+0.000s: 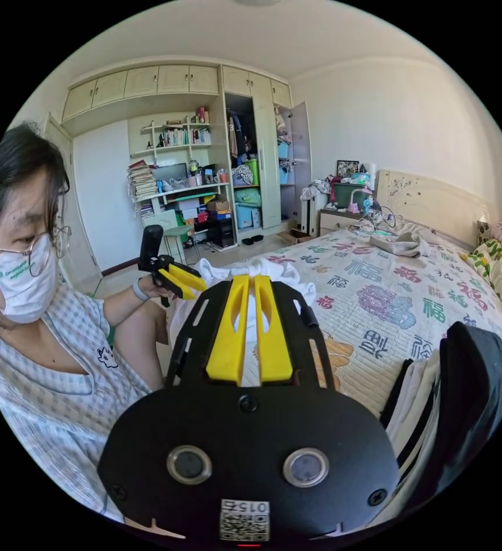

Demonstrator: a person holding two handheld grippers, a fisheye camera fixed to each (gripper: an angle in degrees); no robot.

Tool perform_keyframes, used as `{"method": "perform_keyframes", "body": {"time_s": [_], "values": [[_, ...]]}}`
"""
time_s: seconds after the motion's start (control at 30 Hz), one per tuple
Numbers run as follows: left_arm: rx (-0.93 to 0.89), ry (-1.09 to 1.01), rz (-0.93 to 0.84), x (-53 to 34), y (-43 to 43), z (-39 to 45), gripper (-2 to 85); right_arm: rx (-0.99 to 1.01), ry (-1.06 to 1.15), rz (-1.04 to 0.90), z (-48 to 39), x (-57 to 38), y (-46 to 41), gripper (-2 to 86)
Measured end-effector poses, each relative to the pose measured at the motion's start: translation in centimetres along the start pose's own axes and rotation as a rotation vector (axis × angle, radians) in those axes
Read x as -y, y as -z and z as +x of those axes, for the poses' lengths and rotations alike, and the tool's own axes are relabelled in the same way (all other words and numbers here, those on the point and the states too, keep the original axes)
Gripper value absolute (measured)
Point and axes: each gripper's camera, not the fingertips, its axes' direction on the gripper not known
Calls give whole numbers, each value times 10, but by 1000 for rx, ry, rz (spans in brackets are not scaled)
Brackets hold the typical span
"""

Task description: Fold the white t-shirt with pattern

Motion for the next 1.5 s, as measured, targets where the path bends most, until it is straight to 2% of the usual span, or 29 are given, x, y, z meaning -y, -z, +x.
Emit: {"method": "perform_keyframes", "body": {"time_s": [0.13, 0.23, 0.33, 0.43, 0.53, 0.63, 0.7, 0.73, 0.77, 0.83, 0.9, 1.0, 1.07, 1.17, 1.27, 1.33, 1.5], "values": [[-89, 10, -84, 6, -66, 11, 97, -5, -17, 16, -2, -9, 4, 3], [-115, -39, -172, 9, -109, 29, 54, -24, -8, 60, -4, -11, 6, 3], [-256, -89, -250, 11, -148, 48, 40, -19, -16, 52, -2, -10, -5, 4], [-315, -88, -224, 14, -167, 62, 44, -3, -33, 40, 2, -8, -22, 5], [-384, -96, -138, 21, -169, 79, 43, 101, -11, 73, -1, 2, -27, 7], [-302, -169, -87, 24, -167, 107, 42, 110, 80, 102, -12, 13, -24, 12], [-240, -191, -77, 23, -171, 114, 45, 55, 116, -18, -12, 20, -42, 18], [-207, -165, -112, 23, -179, 110, 51, 14, 110, -148, -6, 20, -64, 23], [-188, -138, -181, 22, -191, 102, 62, -2, 95, -272, 3, 16, -88, 33], [-197, -126, -298, 16, -206, 91, 74, 17, 50, -367, 17, 7, -104, 52], [-237, -144, -399, 8, -206, 87, 79, 67, 2, -344, 27, 6, -90, 66], [-150, -171, -380, -4, -168, 87, 78, 63, -57, -222, 33, 1, -39, 77], [-61, -148, -288, -11, -133, 81, 79, 60, -60, -159, 26, -7, -1, 70], [48, -102, -126, -11, -106, 79, 85, 35, -36, -188, 7, -23, 23, 68], [161, -152, -62, 4, -111, 99, 92, -28, -79, -277, -12, -47, 28, 80], [216, -187, -57, 20, -123, 109, 92, -47, -153, -251, -24, -74, 32, 82], [193, -175, -152, 66, -176, 104, 93, -49, -313, -172, -57, -137, 13, 111]]}}
